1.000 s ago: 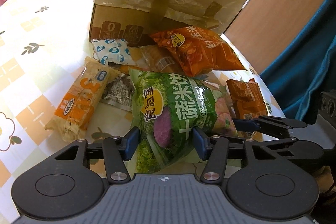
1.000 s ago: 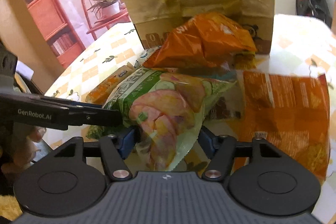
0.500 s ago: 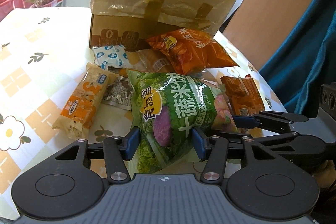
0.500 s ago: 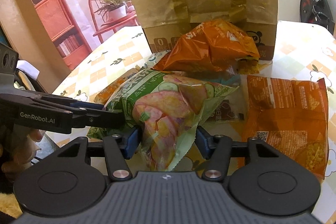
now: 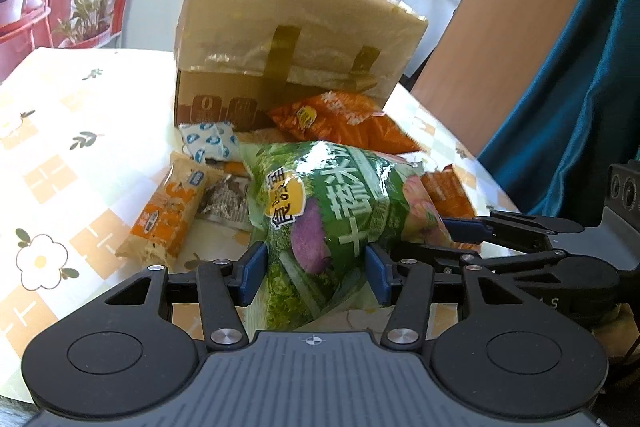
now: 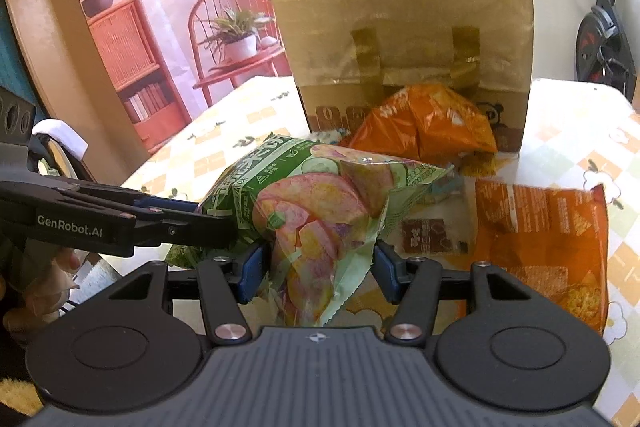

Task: Organize snacks
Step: 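Lift the green vegetable-cracker bag with the left tool toward the box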

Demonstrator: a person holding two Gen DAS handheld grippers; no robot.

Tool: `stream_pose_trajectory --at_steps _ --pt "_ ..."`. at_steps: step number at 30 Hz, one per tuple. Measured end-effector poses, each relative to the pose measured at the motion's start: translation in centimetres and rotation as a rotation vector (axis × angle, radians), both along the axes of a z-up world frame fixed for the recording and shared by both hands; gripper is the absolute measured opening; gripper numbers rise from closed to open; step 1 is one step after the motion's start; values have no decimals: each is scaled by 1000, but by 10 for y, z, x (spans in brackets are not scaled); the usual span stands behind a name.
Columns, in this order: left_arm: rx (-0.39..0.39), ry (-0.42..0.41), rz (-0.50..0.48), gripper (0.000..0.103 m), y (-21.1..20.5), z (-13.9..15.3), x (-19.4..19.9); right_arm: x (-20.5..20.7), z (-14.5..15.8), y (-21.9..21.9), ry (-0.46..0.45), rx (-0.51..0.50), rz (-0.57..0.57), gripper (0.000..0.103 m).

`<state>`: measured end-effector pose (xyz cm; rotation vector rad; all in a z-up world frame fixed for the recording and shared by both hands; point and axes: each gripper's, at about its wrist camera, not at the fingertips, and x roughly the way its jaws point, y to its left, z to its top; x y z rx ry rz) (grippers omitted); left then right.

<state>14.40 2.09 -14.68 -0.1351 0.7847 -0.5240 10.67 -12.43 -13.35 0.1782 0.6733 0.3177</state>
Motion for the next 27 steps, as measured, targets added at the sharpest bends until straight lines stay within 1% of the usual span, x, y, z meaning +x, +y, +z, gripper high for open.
stream_pose_trajectory --at_steps 3,5,8,13,16,27 --pt "7 -38 -9 54 -2 15 0 -1 12 -3 -26 20 -14 58" --pt "-3 -67 -8 55 -2 27 2 2 23 -7 -48 40 -25 58" --pt "-30 -111 -3 55 -1 47 8 5 42 -11 -103 44 -29 58" --pt "-42 -190 -2 54 -6 79 20 15 75 -17 -203 48 -33 58" --pt "-48 -222 3 54 -11 91 32 25 92 -21 -249 52 -33 58" --pt "-36 -308 23 54 -25 125 76 74 129 -34 -349 34 -11 58"
